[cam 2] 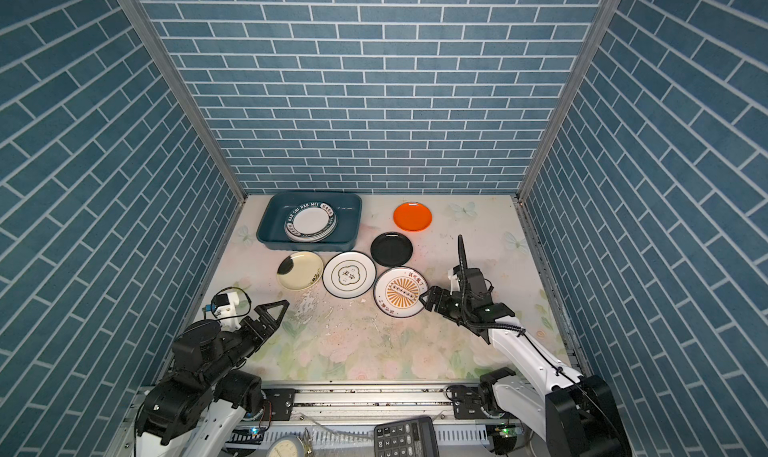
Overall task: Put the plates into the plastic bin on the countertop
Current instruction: 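Pull the left gripper back while the right gripper approaches the orange-sunburst plate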
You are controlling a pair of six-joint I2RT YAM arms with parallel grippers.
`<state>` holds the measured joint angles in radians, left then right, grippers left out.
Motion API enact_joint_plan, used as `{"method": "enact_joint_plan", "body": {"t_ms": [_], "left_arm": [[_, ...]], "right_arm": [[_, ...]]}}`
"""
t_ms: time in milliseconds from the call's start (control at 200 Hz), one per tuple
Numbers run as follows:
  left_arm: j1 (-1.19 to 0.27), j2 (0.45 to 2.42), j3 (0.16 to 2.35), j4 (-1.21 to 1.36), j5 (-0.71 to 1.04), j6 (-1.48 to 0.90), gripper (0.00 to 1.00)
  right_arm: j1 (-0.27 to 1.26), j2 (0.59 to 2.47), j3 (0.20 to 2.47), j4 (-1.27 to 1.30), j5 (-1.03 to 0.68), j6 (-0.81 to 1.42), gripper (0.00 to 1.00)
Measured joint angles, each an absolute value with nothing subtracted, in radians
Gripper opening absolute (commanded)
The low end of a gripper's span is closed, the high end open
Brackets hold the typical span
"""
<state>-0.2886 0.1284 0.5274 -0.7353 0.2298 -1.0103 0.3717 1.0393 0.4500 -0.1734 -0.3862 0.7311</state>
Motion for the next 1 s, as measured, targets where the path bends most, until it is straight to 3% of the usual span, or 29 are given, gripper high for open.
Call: {"method": "enact_joint_plan", "body": {"t_ms": [655, 995], "left_arm": [[-0.289, 0.163, 0.484, -0.629, 0.273, -1.059, 1.00], [-0.289, 0.210, 0.443, -0.572, 0.311, -1.082, 1.00]], "right_arm": [[0.372, 1.284, 0.398, 0.115, -0.424, 0.676, 0.68], [0.371, 1.377, 0.394, 0.252, -0.448, 0.684, 0.45]]}}
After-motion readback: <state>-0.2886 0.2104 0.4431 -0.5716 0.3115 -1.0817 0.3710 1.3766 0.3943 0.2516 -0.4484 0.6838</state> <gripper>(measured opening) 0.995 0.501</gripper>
